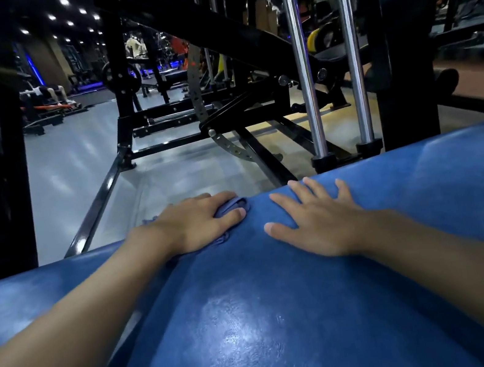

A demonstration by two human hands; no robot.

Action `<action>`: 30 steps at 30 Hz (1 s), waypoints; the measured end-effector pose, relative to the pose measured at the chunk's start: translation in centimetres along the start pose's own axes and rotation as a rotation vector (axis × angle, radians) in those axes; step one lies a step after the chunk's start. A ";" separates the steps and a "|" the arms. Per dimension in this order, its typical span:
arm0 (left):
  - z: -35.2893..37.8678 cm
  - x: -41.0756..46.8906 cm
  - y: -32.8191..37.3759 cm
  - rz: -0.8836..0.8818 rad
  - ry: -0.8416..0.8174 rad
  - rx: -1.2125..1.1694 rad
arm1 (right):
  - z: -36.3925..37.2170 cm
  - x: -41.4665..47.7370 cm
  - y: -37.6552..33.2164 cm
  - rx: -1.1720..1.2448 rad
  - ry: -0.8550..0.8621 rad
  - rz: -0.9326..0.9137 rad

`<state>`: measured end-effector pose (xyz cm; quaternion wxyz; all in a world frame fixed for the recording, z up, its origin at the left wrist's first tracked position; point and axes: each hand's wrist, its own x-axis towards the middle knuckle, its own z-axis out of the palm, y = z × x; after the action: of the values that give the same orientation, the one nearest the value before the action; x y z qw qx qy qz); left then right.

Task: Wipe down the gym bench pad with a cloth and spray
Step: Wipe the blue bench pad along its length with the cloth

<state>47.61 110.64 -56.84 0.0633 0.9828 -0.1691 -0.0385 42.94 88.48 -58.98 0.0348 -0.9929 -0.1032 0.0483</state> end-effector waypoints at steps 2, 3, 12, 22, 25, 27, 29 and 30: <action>0.0 0.7 1.2 0.005 0.000 -0.018 | 0.0 0.1 0.0 0.006 0.012 -0.001; 0.0 1.0 2.0 0.017 -0.006 -0.026 | 0.0 0.1 0.1 0.008 0.012 -0.006; 0.3 1.8 1.8 0.093 0.014 -0.026 | 0.0 0.2 0.3 0.018 0.000 0.014; -0.7 -2.9 -5.1 0.061 -0.029 -0.030 | -0.2 -0.3 0.2 0.070 0.035 0.056; -1.4 -5.4 -7.8 0.018 -0.043 0.029 | -1.0 -0.5 -1.3 0.027 0.023 0.097; -1.4 -6.2 -8.9 0.005 -0.042 0.033 | -1.1 -0.4 -3.9 0.055 0.053 0.050; -1.2 -6.3 -9.1 0.004 -0.033 0.010 | -0.2 -0.4 -6.8 0.084 0.043 -0.025; -1.1 -6.0 -8.8 0.005 -0.027 0.004 | 0.2 -0.4 -7.7 0.075 0.028 -0.035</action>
<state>44.99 121.02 -56.64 0.0591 0.9819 -0.1722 -0.0512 40.98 95.97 -58.51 0.0740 -0.9895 -0.1183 0.0375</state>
